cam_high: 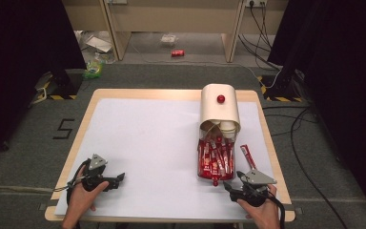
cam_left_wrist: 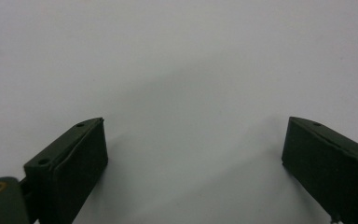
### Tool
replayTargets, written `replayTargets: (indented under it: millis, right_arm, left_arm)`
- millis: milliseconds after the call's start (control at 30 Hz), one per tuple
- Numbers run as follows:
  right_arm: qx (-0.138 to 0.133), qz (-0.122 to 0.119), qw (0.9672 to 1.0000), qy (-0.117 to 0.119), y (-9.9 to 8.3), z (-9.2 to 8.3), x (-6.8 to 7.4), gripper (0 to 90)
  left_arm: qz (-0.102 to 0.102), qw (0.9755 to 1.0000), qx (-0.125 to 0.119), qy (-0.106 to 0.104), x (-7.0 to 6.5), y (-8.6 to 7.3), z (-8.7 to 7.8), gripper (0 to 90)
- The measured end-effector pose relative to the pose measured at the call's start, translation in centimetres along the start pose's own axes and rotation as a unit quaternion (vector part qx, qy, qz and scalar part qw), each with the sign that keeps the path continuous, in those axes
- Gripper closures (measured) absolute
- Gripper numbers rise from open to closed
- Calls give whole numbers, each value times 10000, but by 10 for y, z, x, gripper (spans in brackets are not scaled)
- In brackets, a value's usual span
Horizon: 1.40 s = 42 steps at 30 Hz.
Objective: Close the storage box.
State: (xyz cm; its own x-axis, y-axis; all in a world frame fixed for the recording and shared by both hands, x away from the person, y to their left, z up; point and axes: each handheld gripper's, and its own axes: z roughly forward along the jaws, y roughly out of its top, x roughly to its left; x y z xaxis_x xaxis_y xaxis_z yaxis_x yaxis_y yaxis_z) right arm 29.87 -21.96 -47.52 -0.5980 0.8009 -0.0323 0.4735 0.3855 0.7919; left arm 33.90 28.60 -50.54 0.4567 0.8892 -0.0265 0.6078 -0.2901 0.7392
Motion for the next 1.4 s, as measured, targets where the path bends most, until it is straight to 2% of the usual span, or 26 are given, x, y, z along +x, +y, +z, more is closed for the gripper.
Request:
replayTargets:
  millis: [533,667,1400]
  right_arm:
    - [12,-132,9999,-43,2,2,3,377]
    - [-128,-91,9998,-73,5,0,2,397]
    - [-531,30,9983,-241,13,4,-4,409]
  left_arm:
    - [1,10000,1,1,0,0,0,59]
    - [2,10000,1,2,0,0,0,59]
    - [1,10000,1,6,0,0,0,59]
